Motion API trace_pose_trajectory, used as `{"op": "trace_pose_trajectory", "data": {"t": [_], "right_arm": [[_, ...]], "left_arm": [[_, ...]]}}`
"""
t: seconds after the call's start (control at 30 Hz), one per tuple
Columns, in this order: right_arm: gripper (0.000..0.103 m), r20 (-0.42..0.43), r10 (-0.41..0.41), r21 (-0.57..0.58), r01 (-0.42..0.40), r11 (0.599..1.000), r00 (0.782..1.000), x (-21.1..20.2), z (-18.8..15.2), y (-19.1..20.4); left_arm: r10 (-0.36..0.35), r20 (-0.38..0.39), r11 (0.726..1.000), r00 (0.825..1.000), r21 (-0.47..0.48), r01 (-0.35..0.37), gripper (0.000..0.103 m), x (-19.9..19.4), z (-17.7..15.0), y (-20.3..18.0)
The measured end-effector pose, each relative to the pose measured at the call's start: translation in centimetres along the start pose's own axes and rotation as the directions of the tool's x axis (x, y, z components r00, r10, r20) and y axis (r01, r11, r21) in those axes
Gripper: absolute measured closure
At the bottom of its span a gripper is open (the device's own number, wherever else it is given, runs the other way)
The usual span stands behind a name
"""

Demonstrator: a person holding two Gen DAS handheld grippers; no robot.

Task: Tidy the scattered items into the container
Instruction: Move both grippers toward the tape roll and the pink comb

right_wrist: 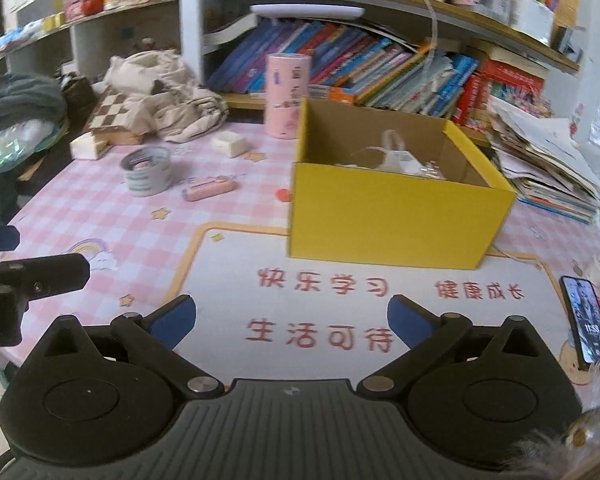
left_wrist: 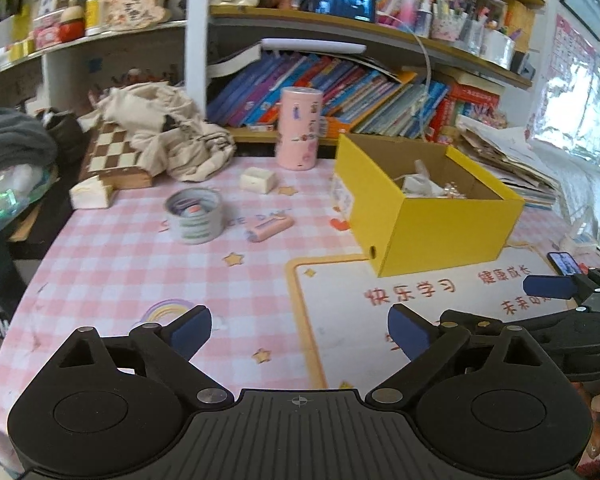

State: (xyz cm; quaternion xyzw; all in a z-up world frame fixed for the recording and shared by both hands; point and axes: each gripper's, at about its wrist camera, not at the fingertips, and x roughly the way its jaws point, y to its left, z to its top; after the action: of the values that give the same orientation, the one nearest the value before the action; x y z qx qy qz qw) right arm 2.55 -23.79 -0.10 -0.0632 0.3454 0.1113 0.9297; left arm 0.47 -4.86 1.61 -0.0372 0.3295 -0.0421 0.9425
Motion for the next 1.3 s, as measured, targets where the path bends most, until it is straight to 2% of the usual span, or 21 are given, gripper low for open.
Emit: {"op": "trace_pose_trajectory", "data": {"t": [0.77,1.3], "right_arm": [[0.0,-0.005,0.096,-0.142,-0.096,0.985,0.995,0.2,1.2,6.8],[0.0,-0.041,0.154,-0.201,-0.159,0.967,0.987,2.1,1.9,9.5]], "left_arm": [[0.087,0.036,0.99,0.996,-0.116,-0.083,0.006,-2.8,-1.3,5.8],[0.129,0.002,0.978,0.992,-0.164,-0.127,0.006,-2.2,-1.7,8.1]]}}
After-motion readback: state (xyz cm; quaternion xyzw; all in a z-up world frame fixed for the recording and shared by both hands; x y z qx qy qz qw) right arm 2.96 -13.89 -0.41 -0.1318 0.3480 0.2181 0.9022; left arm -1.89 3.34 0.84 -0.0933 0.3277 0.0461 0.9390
